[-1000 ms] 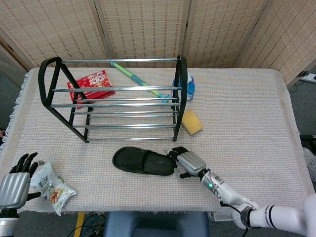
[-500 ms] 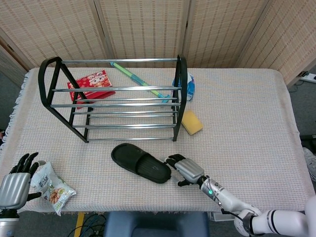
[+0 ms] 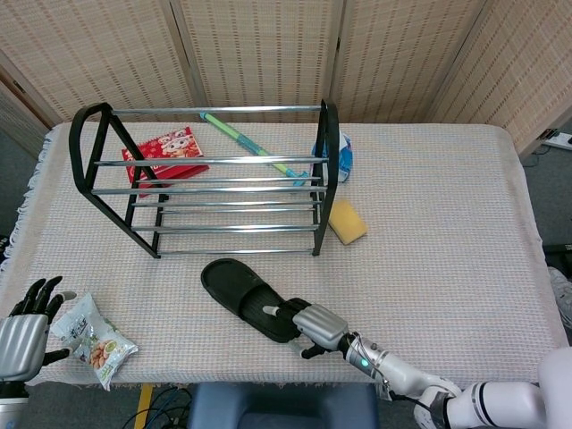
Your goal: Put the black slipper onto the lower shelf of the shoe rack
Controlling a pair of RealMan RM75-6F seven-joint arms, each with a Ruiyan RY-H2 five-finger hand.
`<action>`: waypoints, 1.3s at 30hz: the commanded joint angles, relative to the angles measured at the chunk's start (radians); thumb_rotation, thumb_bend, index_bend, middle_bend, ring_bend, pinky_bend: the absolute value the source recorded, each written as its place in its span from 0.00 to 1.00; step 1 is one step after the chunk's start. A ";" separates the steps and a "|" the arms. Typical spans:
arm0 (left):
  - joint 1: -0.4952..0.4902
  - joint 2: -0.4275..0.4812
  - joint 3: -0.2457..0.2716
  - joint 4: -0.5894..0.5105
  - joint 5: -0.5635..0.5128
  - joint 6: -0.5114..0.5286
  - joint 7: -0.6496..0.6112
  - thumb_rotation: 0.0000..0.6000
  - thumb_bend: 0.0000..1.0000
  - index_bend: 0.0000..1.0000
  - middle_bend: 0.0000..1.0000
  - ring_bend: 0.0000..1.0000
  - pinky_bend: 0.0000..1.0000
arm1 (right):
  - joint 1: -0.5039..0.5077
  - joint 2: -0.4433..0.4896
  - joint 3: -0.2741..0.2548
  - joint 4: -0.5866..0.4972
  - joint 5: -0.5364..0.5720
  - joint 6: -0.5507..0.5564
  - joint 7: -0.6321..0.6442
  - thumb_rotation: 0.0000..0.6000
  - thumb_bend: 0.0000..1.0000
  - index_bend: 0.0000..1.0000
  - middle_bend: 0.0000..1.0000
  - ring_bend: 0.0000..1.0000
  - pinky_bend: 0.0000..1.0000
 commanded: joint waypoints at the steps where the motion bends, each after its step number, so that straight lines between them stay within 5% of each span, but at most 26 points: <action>1: -0.005 0.003 -0.001 0.003 0.009 -0.002 -0.001 1.00 0.17 0.31 0.14 0.10 0.32 | -0.003 0.015 -0.003 -0.026 -0.033 0.028 0.014 1.00 0.56 0.00 0.18 0.12 0.07; 19: -0.183 -0.009 -0.031 0.068 0.197 -0.134 -0.088 1.00 0.17 0.31 0.16 0.10 0.32 | -0.243 0.474 -0.075 -0.235 -0.266 0.520 -0.055 1.00 0.57 0.00 0.19 0.12 0.07; 27: -0.300 -0.040 -0.047 0.068 0.268 -0.227 -0.128 1.00 0.17 0.29 0.16 0.10 0.32 | -0.358 0.558 -0.075 -0.217 -0.284 0.692 -0.060 1.00 0.57 0.00 0.19 0.12 0.07; 39: -0.543 -0.149 -0.072 0.011 0.377 -0.422 -0.239 0.97 0.17 0.31 0.19 0.12 0.32 | -0.424 0.573 -0.056 -0.189 -0.259 0.734 -0.029 1.00 0.57 0.00 0.19 0.12 0.07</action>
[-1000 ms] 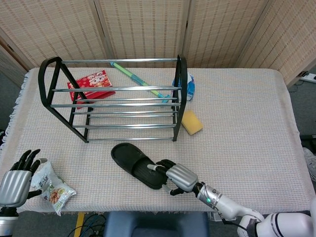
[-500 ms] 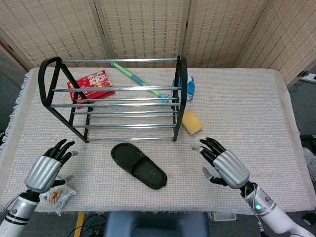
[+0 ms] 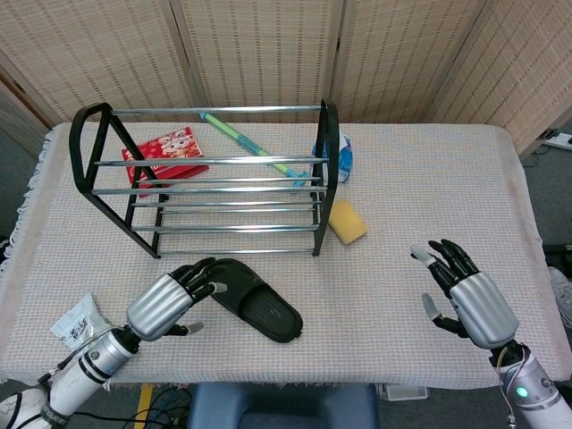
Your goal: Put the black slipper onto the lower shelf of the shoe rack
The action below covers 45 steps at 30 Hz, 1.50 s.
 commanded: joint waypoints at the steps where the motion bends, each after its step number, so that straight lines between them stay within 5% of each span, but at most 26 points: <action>1: -0.085 -0.043 -0.010 -0.023 0.028 -0.084 -0.033 0.90 0.17 0.31 0.19 0.14 0.32 | -0.005 -0.001 0.005 0.004 0.006 -0.002 0.005 1.00 0.57 0.00 0.19 0.12 0.07; 5: -0.157 -0.068 -0.017 -0.036 0.008 -0.187 -0.006 0.45 0.17 0.30 0.20 0.17 0.31 | -0.012 -0.002 0.011 0.010 0.012 -0.011 0.009 1.00 0.57 0.00 0.19 0.12 0.07; 12: -0.260 -0.147 -0.043 -0.009 -0.073 -0.334 0.062 0.12 0.13 0.27 0.20 0.17 0.28 | -0.023 0.000 0.019 0.018 0.017 -0.025 0.021 1.00 0.57 0.00 0.19 0.12 0.07; 24: -0.362 -0.286 -0.068 0.076 -0.249 -0.486 0.289 0.11 0.13 0.27 0.20 0.13 0.28 | -0.032 -0.006 0.035 0.036 0.026 -0.043 0.046 1.00 0.57 0.00 0.19 0.12 0.07; 45: -0.451 -0.436 -0.062 0.166 -0.559 -0.506 0.516 0.12 0.13 0.26 0.20 0.10 0.27 | -0.057 -0.009 0.043 0.055 0.028 -0.050 0.079 1.00 0.57 0.00 0.19 0.12 0.07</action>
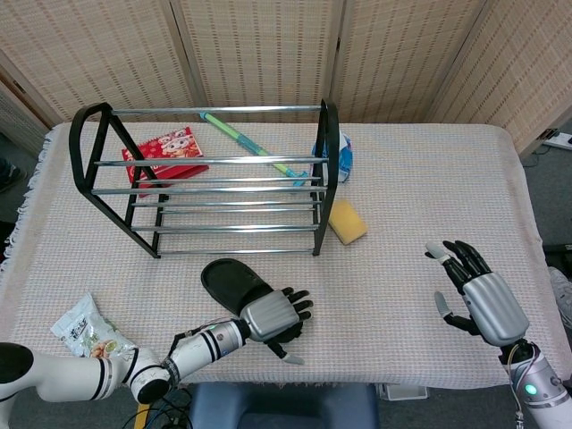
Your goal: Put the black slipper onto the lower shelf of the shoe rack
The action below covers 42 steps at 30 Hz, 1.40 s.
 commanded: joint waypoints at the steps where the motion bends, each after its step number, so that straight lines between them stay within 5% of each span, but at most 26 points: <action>1: -0.026 -0.039 0.006 0.023 -0.057 0.009 0.059 0.11 0.13 0.26 0.20 0.10 0.26 | -0.004 -0.001 -0.001 0.005 -0.001 0.001 0.006 1.00 0.57 0.00 0.19 0.12 0.07; 11: -0.066 -0.061 0.049 0.037 -0.179 0.061 0.205 0.11 0.13 0.30 0.23 0.09 0.25 | -0.023 -0.005 -0.002 0.026 0.001 0.013 0.032 1.00 0.57 0.00 0.19 0.12 0.07; 25: -0.053 -0.011 0.135 -0.046 -0.123 0.156 0.268 0.11 0.13 0.47 0.43 0.17 0.24 | -0.027 -0.007 0.005 0.025 -0.005 0.010 0.035 1.00 0.57 0.00 0.19 0.12 0.07; 42: 0.000 0.118 0.231 -0.149 -0.102 0.216 0.302 0.11 0.13 0.51 0.47 0.20 0.24 | -0.039 0.004 0.015 0.006 -0.023 0.034 0.026 1.00 0.57 0.00 0.19 0.12 0.07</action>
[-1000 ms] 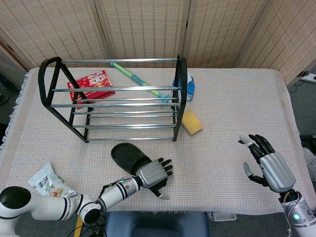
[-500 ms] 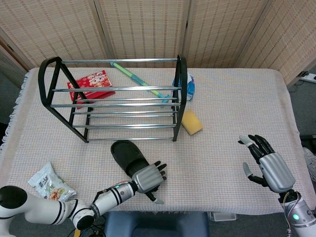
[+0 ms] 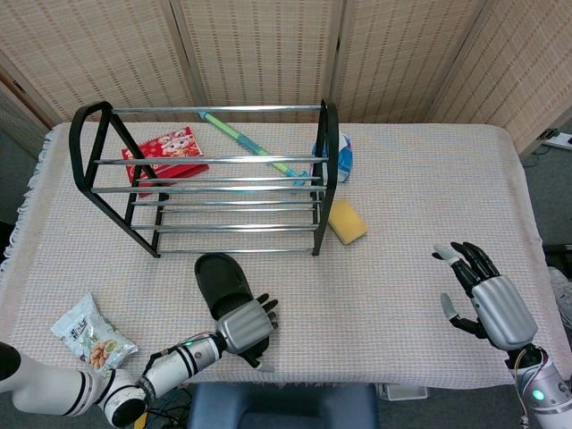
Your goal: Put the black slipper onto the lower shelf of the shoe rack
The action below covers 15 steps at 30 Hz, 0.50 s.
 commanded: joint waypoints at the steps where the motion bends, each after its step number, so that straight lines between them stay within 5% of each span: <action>1: 0.012 0.027 0.018 -0.018 0.012 0.010 0.001 0.11 0.13 0.51 0.47 0.20 0.24 | -0.002 0.002 0.000 -0.002 -0.001 0.002 -0.001 1.00 0.57 0.00 0.19 0.12 0.07; 11: 0.061 0.118 0.049 -0.070 0.164 0.069 -0.122 0.15 0.13 0.50 0.48 0.21 0.24 | -0.006 0.007 0.008 -0.007 -0.002 0.010 -0.001 1.00 0.57 0.00 0.19 0.12 0.07; 15: 0.078 0.163 0.064 -0.060 0.281 0.107 -0.194 0.75 0.13 0.40 0.39 0.21 0.25 | -0.005 0.006 0.008 -0.007 0.000 0.004 0.000 1.00 0.56 0.00 0.19 0.12 0.07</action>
